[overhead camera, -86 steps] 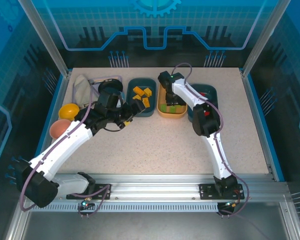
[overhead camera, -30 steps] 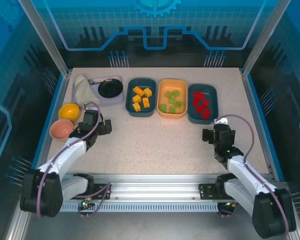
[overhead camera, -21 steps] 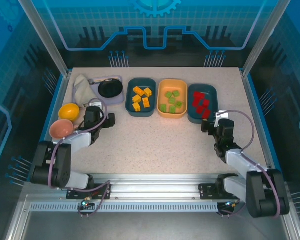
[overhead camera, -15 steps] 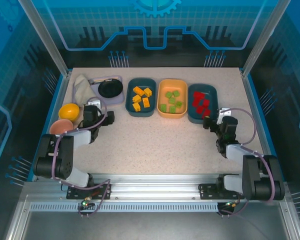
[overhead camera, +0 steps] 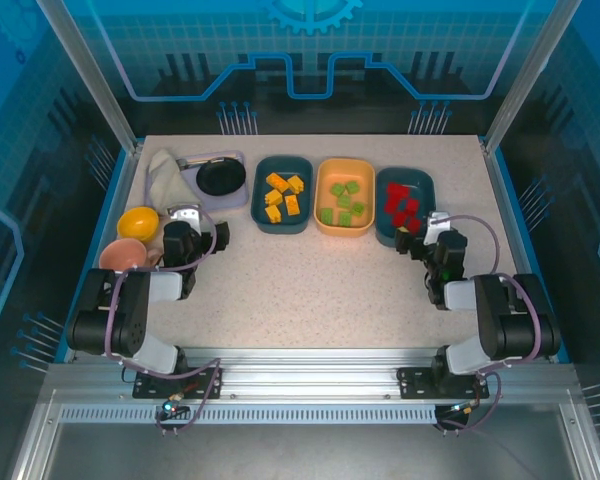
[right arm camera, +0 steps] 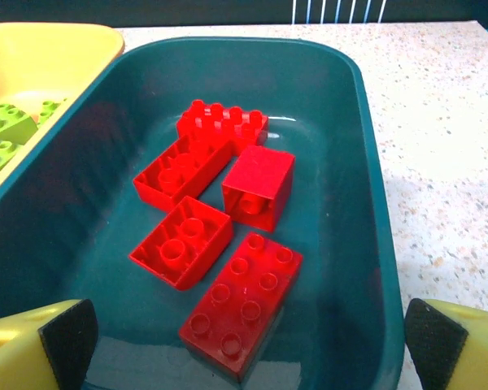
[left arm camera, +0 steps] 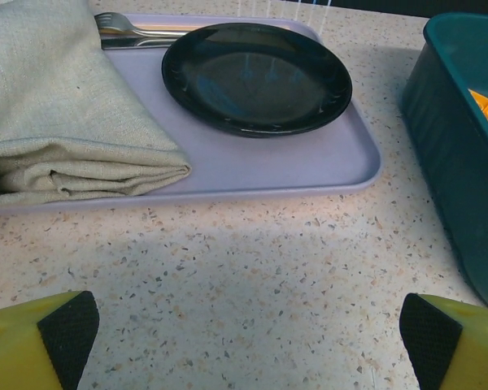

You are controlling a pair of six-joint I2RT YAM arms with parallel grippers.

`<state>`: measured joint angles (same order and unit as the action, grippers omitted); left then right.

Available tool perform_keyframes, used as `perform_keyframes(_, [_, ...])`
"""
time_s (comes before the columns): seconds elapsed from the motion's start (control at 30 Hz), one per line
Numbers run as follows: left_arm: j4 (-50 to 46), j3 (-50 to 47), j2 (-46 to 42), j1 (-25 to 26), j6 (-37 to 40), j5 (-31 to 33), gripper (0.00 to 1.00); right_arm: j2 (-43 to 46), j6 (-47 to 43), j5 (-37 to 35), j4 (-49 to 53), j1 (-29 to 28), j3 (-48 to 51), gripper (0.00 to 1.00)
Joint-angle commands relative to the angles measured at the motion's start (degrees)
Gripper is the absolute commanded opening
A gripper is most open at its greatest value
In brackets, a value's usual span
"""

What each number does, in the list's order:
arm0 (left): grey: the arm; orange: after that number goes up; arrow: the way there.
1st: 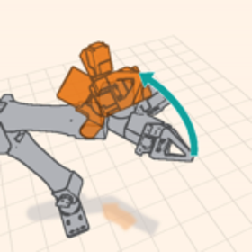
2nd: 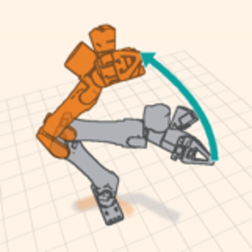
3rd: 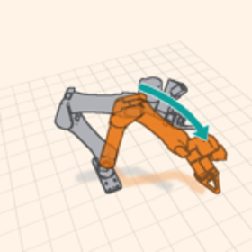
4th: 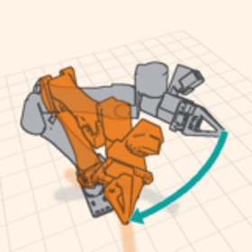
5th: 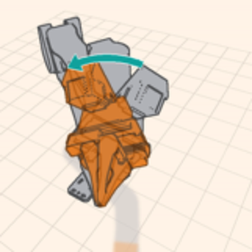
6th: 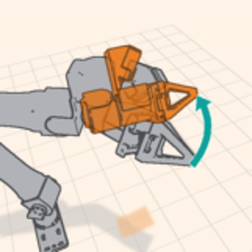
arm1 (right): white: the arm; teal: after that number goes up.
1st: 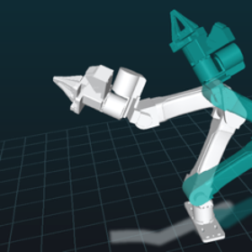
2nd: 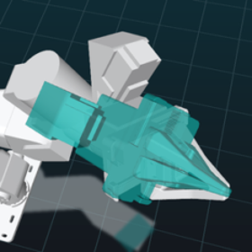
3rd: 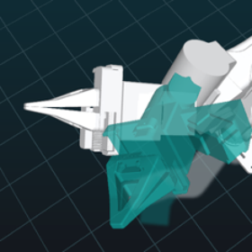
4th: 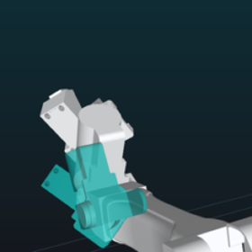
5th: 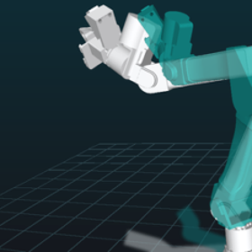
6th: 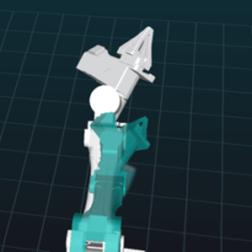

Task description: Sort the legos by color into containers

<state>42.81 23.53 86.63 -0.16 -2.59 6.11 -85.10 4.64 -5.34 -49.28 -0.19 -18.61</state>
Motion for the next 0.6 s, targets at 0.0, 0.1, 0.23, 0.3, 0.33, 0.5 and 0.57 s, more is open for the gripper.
perform_keyframes(0.0, [2.6, 0.0, 0.2, 0.0, 1.2, -1.4, 0.99, -0.8, -2.7, -4.4, 4.1, -3.4, -4.7, 1.0])
perform_keyframes(0.1, [2.6, -0.1, 0.2, 0.1, 1.4, -1.1, 0.99, -1.1, -3.6, -5.6, 3.1, -4.5, -4.8, 1.0])
perform_keyframes(0.23, [2.5, 0.0, 0.1, 0.4, 1.6, -0.6, 0.99, -1.2, -4.0, -6.3, 3.5, -5.0, -4.9, 1.0])
perform_keyframes(0.3, [2.5, 0.0, 0.2, 0.4, 1.7, -0.6, 0.99, -1.2, -3.9, -6.2, 3.6, -5.0, -5.0, 1.0])
perform_keyframes(0.33, [2.5, 0.0, 0.2, 0.4, 1.6, -0.6, 0.99, -1.2, -4.0, -6.2, 3.6, -5.0, -5.0, 1.0])
perform_keyframes(0.5, [2.4, 0.1, 0.2, 0.4, 1.6, -0.7, 0.99, -1.2, -4.0, -6.1, 3.5, -5.0, -5.0, 1.0])
perform_keyframes(0.57, [2.4, 0.0, 0.2, 0.4, 1.6, -0.6, 0.99, -1.2, -4.0, -6.1, 3.7, -4.9, -5.0, 1.0])
